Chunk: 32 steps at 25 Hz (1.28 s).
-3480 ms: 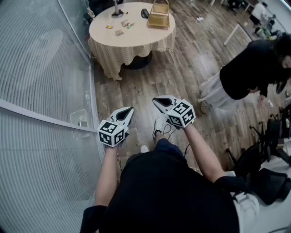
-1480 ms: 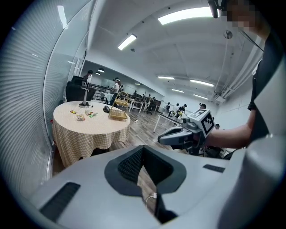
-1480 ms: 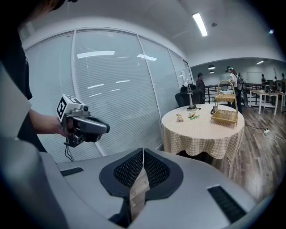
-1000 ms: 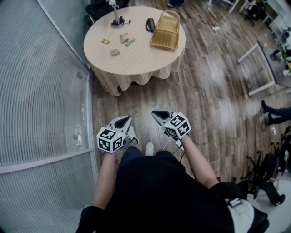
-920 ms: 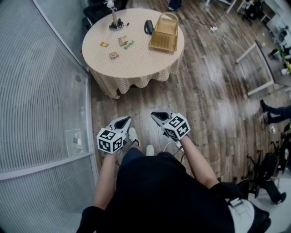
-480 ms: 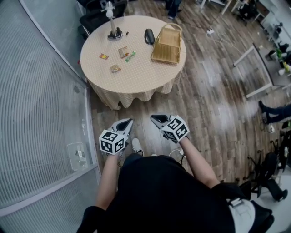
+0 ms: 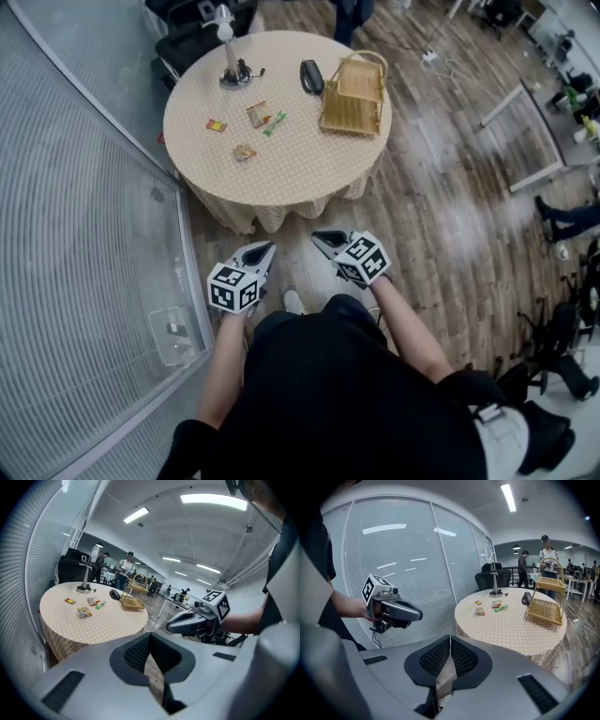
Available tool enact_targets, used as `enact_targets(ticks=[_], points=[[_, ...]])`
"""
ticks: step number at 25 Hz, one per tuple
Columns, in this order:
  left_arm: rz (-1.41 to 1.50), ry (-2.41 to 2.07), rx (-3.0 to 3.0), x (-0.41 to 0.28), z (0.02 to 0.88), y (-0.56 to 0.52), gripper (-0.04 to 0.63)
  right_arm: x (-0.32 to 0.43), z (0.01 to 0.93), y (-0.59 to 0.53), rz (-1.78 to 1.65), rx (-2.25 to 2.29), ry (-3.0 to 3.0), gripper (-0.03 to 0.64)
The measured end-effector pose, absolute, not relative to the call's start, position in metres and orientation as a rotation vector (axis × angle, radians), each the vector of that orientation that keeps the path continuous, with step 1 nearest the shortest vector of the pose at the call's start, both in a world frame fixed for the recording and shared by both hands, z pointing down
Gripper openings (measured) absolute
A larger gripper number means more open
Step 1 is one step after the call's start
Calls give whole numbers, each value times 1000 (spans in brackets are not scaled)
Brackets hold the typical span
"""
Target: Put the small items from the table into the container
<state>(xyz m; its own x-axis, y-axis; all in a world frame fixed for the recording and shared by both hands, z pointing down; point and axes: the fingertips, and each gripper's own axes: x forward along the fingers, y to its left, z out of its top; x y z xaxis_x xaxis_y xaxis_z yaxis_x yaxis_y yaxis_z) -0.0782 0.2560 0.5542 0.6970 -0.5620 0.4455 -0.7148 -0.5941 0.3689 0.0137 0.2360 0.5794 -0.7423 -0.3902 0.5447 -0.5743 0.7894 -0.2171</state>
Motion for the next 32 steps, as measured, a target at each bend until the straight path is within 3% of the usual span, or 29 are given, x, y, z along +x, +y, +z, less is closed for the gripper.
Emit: enact_targets(ticks=[24, 32], points=[[330, -1214, 2179, -122, 567, 174, 3, -40, 594, 127, 456, 398, -2523, 31], [316, -1312, 2082, -112, 570, 131, 3, -23, 606, 76, 445, 265, -2498, 31]])
